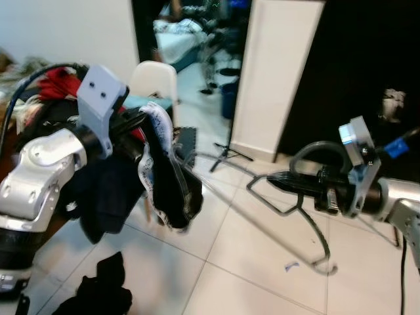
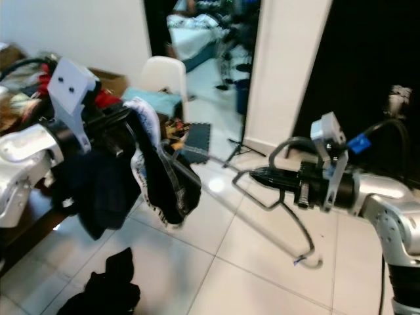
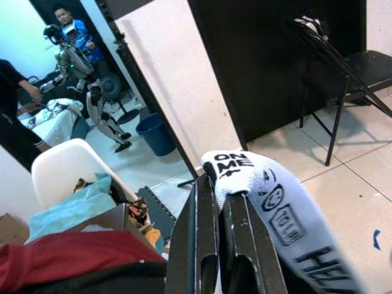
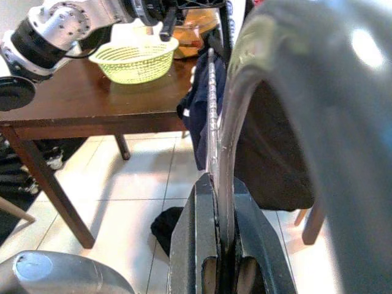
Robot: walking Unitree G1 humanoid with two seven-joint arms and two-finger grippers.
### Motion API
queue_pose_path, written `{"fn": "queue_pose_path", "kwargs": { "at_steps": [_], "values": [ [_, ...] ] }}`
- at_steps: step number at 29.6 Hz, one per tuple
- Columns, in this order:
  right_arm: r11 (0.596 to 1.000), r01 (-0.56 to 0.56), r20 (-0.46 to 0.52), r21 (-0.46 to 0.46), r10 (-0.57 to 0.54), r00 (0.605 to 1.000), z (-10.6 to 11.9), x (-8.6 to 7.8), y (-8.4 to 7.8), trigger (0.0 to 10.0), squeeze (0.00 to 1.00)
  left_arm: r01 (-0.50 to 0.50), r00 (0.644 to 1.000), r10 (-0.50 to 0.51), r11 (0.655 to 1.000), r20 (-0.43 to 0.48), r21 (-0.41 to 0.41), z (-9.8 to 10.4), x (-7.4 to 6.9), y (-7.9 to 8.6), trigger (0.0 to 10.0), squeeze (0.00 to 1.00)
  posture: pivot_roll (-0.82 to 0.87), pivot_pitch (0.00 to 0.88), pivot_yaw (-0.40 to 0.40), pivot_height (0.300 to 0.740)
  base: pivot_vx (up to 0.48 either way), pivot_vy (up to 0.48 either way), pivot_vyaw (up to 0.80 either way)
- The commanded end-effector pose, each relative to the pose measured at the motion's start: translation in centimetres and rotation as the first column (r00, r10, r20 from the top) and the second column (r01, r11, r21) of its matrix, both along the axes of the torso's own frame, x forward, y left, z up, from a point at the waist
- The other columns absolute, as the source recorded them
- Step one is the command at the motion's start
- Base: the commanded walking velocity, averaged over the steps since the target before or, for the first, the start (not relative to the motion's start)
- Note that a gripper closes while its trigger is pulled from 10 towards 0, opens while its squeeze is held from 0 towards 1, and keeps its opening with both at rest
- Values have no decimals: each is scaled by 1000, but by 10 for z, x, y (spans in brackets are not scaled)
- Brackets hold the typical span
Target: Hang hanger
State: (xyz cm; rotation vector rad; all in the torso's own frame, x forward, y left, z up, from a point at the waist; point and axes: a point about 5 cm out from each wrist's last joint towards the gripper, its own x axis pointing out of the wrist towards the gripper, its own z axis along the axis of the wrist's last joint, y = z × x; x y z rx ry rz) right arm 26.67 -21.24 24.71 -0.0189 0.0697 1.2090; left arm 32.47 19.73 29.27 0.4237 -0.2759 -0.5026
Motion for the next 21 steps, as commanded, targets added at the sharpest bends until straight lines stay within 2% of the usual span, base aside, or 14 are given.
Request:
{"fn": "queue_pose_path", "kwargs": {
  "at_steps": [1, 2, 3, 5, 6, 8, 9, 10, 11, 13, 15, 18, 20, 21],
  "values": [
    [1000, -19, 6, 22, 19, 1000, 5, -3, -3, 10000, 0, 15, 1000, -16, 999, 25, 34, 7, 0, -1, 10000, 0, -87, 0, 10, 740, 0, 0, -769],
    [1000, -19, 6, 22, 19, 1000, 5, -3, -3, 10000, 0, 15, 1000, -16, 999, 25, 34, 7, 0, -1, 10000, 0, -87, 0, 10, 740, 0, 0, -769],
    [998, -25, 19, 60, 24, 1000, 11, -4, -6, 10000, 0, 26, 999, -27, 999, 26, 39, 7, 0, -4, 10000, 0, -87, 0, 10, 740, 0, 0, -769],
    [998, -25, 19, 60, 24, 1000, 11, -4, -6, 10000, 0, 26, 999, -27, 999, 26, 39, 7, 0, -4, 10000, 0, -87, 0, 10, 740, 0, 0, -769],
    [994, -47, 35, 100, 44, 998, 18, -7, -6, 10000, 0, 34, 999, -35, 999, 27, 42, 8, 0, -6, 10000, 0, -88, 0, 11, 740, 0, 0, -769],
    [994, -47, 35, 100, 44, 998, 18, -7, -6, 10000, 0, 34, 999, -35, 999, 27, 42, 8, 0, -6, 10000, 0, -88, 0, 11, 740, 0, 0, -769],
    [989, -100, 41, 105, 96, 995, 21, -13, 0, 10000, 0, 45, 998, -47, 998, 31, 42, 9, 1, -9, 10000, 0, -89, 0, 11, 740, 0, 0, -769],
    [989, -100, 41, 105, 96, 995, 21, -13, 0, 10000, 0, 45, 998, -47, 998, 31, 42, 9, 1, -9, 10000, 0, -89, 0, 11, 740, 0, 0, -769],
    [989, -135, 29, 60, 134, 991, 18, -17, 10, 10000, 0, 55, 998, -56, 998, 39, 41, 11, 2, -11, 10000, 0, -89, 0, 10, 740, 0, 0, -763],
    [989, -135, 29, 60, 134, 991, 18, -17, 10, 10000, 0, 55, 998, -56, 998, 39, 41, 11, 2, -11, 10000, 0, -89, 0, 10, 740, 0, 0, -763],
    [998, -35, 21, -52, 36, 999, 8, -2, 31, 10000, 0, 70, 996, -71, 997, 57, 35, 15, 2, -15, 10000, 0, -87, 0, 8, 740, 0, 0, 0],
    [995, 26, 31, -97, -23, 999, 6, 7, 40, 10000, 0, 75, 995, -77, 997, 64, 32, 16, 2, -18, 10000, 0, -86, 0, 7, 740, 0, 0, 0],
    [994, 27, 31, -108, -24, 999, 6, 8, 41, 10000, 0, 76, 995, -78, 997, 64, 33, 16, 2, -18, 10000, 0, -86, 0, 7, 740, 0, 0, 0],
    [988, 54, 25, -147, -51, 998, 3, 11, 42, 10000, 0, 78, 995, -80, 996, 62, 34, 15, 3, -20, 10000, 0, -88, 0, 5, 740, 0, 0, 0]
  ]
}}
